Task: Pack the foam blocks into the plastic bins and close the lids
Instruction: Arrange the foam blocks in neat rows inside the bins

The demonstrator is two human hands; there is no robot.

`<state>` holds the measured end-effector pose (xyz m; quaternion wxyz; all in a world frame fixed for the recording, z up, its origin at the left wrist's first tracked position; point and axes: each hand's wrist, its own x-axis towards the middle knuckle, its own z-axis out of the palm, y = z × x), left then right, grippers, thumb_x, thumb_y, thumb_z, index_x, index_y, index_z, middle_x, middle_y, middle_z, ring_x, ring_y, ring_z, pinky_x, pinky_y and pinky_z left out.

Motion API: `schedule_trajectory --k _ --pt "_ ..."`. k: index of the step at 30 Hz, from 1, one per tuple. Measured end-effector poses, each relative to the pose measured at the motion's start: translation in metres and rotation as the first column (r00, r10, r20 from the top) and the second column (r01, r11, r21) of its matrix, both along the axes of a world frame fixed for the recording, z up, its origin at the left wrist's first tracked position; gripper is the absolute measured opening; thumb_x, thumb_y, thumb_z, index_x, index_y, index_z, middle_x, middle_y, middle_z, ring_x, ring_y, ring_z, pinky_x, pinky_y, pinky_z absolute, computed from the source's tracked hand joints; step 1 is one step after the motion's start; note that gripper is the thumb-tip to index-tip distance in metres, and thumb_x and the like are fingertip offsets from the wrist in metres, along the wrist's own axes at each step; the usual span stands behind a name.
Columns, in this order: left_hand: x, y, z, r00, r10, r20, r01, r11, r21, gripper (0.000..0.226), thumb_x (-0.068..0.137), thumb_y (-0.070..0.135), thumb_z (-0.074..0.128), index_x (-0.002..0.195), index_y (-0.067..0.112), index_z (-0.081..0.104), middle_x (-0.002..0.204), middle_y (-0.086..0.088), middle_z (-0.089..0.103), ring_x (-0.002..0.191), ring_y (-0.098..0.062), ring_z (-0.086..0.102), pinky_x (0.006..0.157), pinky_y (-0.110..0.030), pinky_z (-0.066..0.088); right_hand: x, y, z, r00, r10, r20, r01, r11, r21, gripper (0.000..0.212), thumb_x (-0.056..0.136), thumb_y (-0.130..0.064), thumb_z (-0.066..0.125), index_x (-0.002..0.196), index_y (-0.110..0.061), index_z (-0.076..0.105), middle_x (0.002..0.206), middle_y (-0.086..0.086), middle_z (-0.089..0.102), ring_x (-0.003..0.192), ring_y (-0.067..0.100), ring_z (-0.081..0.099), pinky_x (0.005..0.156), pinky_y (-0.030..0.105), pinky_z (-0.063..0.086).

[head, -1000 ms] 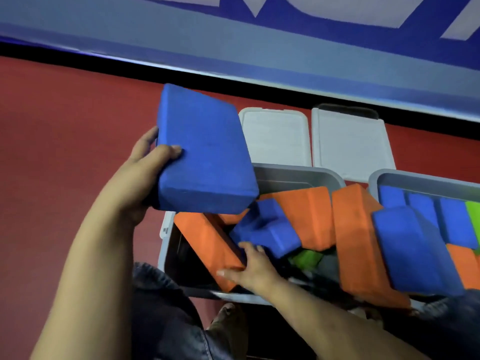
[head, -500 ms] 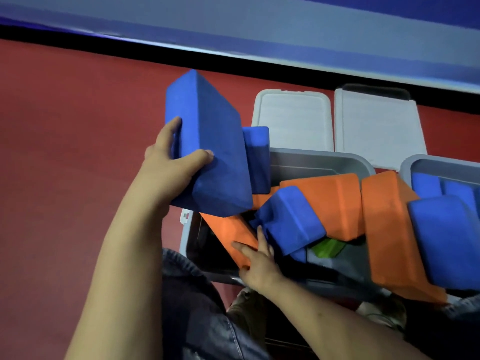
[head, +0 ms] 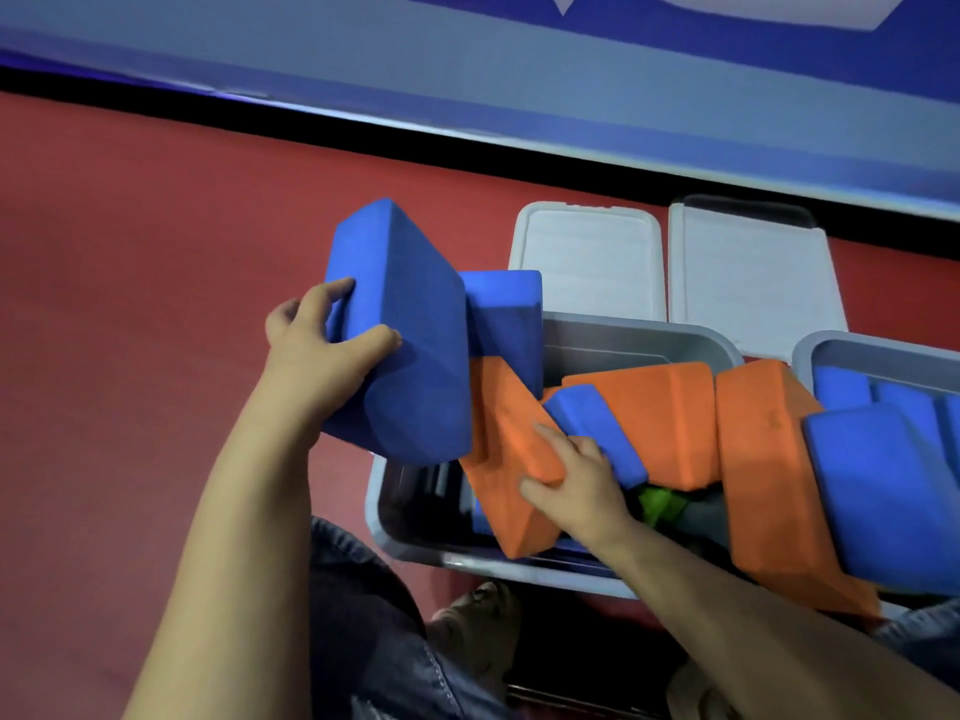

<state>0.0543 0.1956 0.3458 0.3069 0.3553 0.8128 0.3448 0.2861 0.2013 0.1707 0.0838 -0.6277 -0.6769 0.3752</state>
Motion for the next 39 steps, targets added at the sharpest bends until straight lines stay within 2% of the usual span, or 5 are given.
schedule_trajectory --k 7,16,24,33,39 --pt "-0.014 -0.04 0.008 0.96 -0.267 0.081 0.277 0.889 -0.364 0.087 0.034 0.061 0.066 0.119 0.05 0.055 0.13 0.006 0.053 0.113 -0.018 0.057 0.103 -0.038 0.042 0.011 0.022 0.054 0.97 -0.196 -0.143 0.217 0.965 0.147 0.068 0.063 -0.058 0.075 0.121 -0.027 0.057 0.115 0.007 0.056 0.113 0.025 0.053 0.101 0.036 0.041" --pt "0.011 -0.007 -0.018 0.907 -0.392 0.157 0.401 0.686 -0.607 0.059 0.059 0.054 0.07 0.11 0.025 0.065 0.107 -0.001 0.067 0.089 -0.023 0.065 0.084 -0.036 0.053 -0.006 0.023 0.106 1.0 0.005 -0.001 -0.005 0.989 0.145 0.066 0.061 -0.068 0.072 0.11 -0.025 0.06 0.105 -0.002 0.044 0.109 0.018 0.052 0.09 0.029 0.043" --pt "0.027 0.009 -0.067 0.867 -0.28 0.413 0.427 0.845 -0.322 0.068 0.078 0.059 0.065 0.137 0.03 0.047 0.137 0.003 0.049 0.123 -0.023 0.049 0.077 -0.046 0.057 -0.024 0.046 0.068 0.999 0.026 0.019 -0.025 0.996 -0.082 0.071 0.081 -0.046 0.068 0.14 -0.018 0.039 0.138 0.01 0.046 0.126 0.027 0.046 0.101 0.034 0.04" --pt "0.05 0.009 -0.118 0.836 -0.542 -0.086 0.408 0.718 -0.563 0.078 0.079 0.065 0.058 0.147 0.038 0.028 0.159 -0.012 0.003 0.144 -0.036 0.009 0.115 -0.05 0.021 -0.003 0.008 0.025 0.972 -0.033 -0.231 -0.032 0.962 -0.27 0.08 0.09 -0.011 0.061 0.15 -0.033 0.012 0.135 -0.003 0.047 0.117 0.019 0.054 0.1 0.033 0.044" --pt "0.07 0.012 -0.128 0.908 -0.396 -0.137 0.31 0.855 -0.415 0.107 0.066 0.072 0.065 0.15 0.041 0.005 0.159 -0.009 -0.013 0.147 -0.032 -0.006 0.111 -0.064 0.016 -0.021 0.002 0.037 0.692 -0.344 -0.635 -0.022 0.869 -0.494 0.046 0.095 0.007 0.041 0.138 -0.009 0.04 0.136 -0.003 0.047 0.126 0.013 0.046 0.104 0.025 0.037"
